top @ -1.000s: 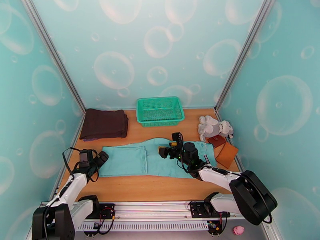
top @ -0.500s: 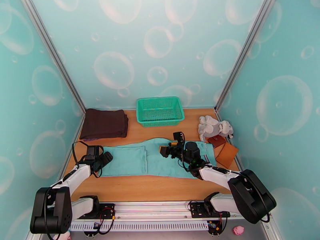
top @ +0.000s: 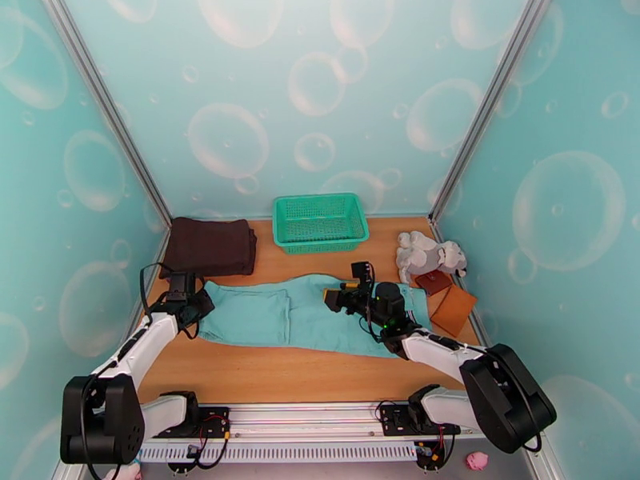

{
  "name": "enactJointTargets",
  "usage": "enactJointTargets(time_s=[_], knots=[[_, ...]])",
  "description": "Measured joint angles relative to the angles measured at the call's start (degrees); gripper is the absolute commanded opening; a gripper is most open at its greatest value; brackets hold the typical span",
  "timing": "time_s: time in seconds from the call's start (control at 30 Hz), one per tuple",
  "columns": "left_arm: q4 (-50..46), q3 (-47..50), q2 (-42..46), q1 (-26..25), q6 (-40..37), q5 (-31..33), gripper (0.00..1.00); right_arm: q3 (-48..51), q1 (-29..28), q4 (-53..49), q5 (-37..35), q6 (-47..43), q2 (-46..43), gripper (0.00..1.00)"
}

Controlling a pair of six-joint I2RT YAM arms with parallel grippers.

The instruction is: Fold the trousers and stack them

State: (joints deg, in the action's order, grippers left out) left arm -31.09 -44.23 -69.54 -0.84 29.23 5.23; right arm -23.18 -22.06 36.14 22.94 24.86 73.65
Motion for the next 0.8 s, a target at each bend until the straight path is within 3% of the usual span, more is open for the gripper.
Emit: enactJointTargets(time_s=[0.3, 0.8], knots=[[-11.43, -14.71, 2.27, 0.74, -2.69, 7.76, 0.0, 0.07, 0.33, 0.02, 1.33, 0.02, -0.15, 0.88], [-17.86, -15.54, 6.54, 2.21, -5.9, 10.91, 0.0, -1.36, 0.83, -4.7, 1.25, 0.22, 3.48, 0.87]])
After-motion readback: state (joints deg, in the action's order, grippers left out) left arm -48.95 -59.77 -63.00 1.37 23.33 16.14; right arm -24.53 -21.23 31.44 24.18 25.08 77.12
